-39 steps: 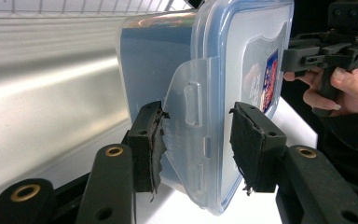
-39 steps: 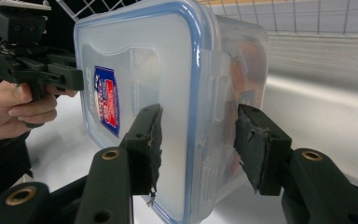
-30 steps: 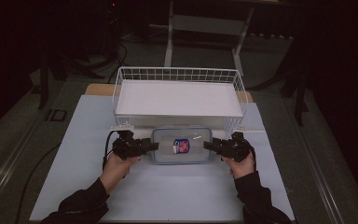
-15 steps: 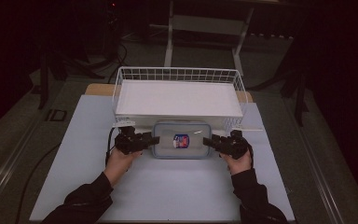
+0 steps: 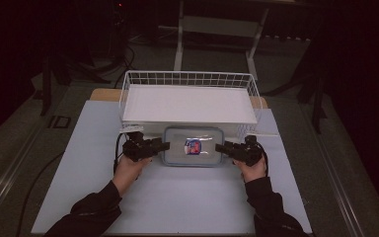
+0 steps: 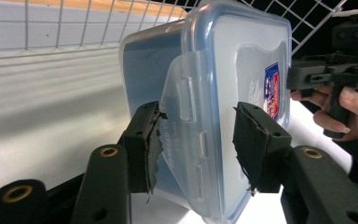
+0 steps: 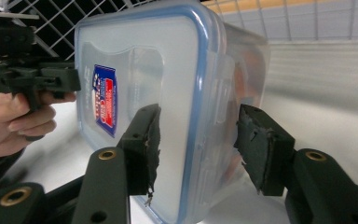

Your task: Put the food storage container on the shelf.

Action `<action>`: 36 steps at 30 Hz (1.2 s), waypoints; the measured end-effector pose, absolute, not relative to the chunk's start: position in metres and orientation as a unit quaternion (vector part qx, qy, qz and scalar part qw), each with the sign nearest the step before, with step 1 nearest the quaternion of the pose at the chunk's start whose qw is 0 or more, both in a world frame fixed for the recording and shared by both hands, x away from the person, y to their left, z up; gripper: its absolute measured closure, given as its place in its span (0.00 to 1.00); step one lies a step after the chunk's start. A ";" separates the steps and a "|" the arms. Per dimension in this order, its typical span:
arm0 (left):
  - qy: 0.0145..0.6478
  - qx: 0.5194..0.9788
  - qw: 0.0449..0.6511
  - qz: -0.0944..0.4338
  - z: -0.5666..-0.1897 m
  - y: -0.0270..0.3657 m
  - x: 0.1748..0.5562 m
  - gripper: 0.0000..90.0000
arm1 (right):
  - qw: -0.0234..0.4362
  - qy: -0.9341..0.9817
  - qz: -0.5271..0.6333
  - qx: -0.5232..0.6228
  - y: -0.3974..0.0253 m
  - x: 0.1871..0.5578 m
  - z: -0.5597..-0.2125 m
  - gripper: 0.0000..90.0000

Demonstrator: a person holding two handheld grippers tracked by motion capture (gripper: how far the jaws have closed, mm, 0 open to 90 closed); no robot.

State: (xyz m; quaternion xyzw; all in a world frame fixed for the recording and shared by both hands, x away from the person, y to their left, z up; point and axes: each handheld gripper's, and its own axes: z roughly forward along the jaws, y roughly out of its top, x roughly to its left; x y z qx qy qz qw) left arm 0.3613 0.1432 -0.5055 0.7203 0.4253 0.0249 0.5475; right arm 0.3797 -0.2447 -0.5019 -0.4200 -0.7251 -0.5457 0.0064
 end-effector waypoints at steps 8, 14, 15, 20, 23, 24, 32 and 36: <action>0.438 0.710 0.549 0.049 -0.509 0.140 0.365 0.54 | -0.044 -0.739 -0.525 -0.419 -0.237 0.379 -0.497 0.55; 0.443 0.712 0.539 0.071 -0.508 0.138 0.369 0.56 | -0.059 -0.729 -0.526 -0.433 -0.235 0.384 -0.500 0.54; 0.447 0.711 0.538 0.070 -0.508 0.137 0.370 0.55 | -0.064 -0.729 -0.524 -0.435 -0.234 0.384 -0.499 0.54; 0.448 0.708 0.541 0.068 -0.510 0.134 0.371 0.47 | -0.064 -0.728 -0.516 -0.446 -0.232 0.386 -0.497 0.51; 0.450 0.706 0.541 0.077 -0.509 0.132 0.370 0.47 | -0.066 -0.726 -0.513 -0.454 -0.231 0.386 -0.496 0.50; 0.450 0.706 0.541 0.076 -0.510 0.133 0.371 0.47 | -0.067 -0.726 -0.512 -0.454 -0.230 0.386 -0.496 0.51; 0.450 0.708 0.539 0.082 -0.507 0.131 0.364 0.43 | -0.093 -0.734 -0.515 -0.434 -0.229 0.380 -0.495 0.51; 0.434 0.710 0.549 0.077 -0.505 0.133 0.364 0.41 | -0.100 -0.729 -0.524 -0.428 -0.230 0.374 -0.493 0.49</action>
